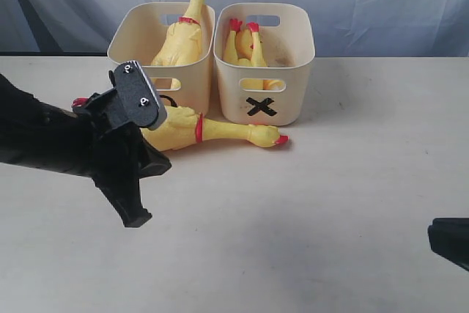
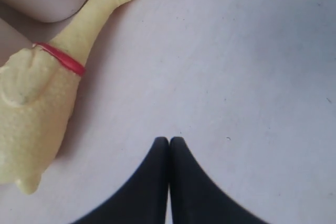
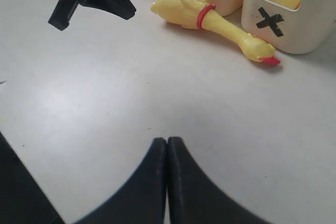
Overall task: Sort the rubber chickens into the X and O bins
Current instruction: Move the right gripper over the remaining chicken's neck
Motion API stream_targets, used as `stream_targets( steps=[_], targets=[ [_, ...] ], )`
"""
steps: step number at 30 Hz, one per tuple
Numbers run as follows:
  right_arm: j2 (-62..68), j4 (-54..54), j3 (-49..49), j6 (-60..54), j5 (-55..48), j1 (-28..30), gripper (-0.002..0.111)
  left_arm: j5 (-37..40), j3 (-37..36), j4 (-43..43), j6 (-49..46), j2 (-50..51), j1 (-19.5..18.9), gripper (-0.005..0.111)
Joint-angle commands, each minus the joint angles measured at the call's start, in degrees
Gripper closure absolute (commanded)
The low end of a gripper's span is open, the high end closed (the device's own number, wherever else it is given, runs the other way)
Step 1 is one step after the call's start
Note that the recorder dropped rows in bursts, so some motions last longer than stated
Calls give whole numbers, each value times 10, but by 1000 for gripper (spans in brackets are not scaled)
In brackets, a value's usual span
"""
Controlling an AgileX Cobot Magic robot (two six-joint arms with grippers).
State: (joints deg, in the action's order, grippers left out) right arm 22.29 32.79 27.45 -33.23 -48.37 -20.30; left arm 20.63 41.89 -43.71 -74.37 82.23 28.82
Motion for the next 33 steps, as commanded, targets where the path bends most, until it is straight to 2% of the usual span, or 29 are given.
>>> stream_targets(
  steps=[1,11,17,20,23,28,33],
  targets=[
    [7,16,-3,5,66,3,109,3,-1,-18,4,-5,4,107],
    [196,40,-3,-42,148,3,109,13,-1,-43,4,-5,4,107],
    [320,151,21,-46,208,3,109,-25,-2,-6,59,-13,1,107],
    [391,204,61,-95,208,3,109,-31,-8,9,65,-29,-17,107],
    [458,232,115,-157,205,3,109,-44,-26,11,88,-54,-51,107],
    [552,251,201,-161,176,2,109,-63,-62,7,131,-93,-101,107],
    [643,329,273,-162,111,2,109,-84,-94,-7,143,-122,-119,107]
  ],
)
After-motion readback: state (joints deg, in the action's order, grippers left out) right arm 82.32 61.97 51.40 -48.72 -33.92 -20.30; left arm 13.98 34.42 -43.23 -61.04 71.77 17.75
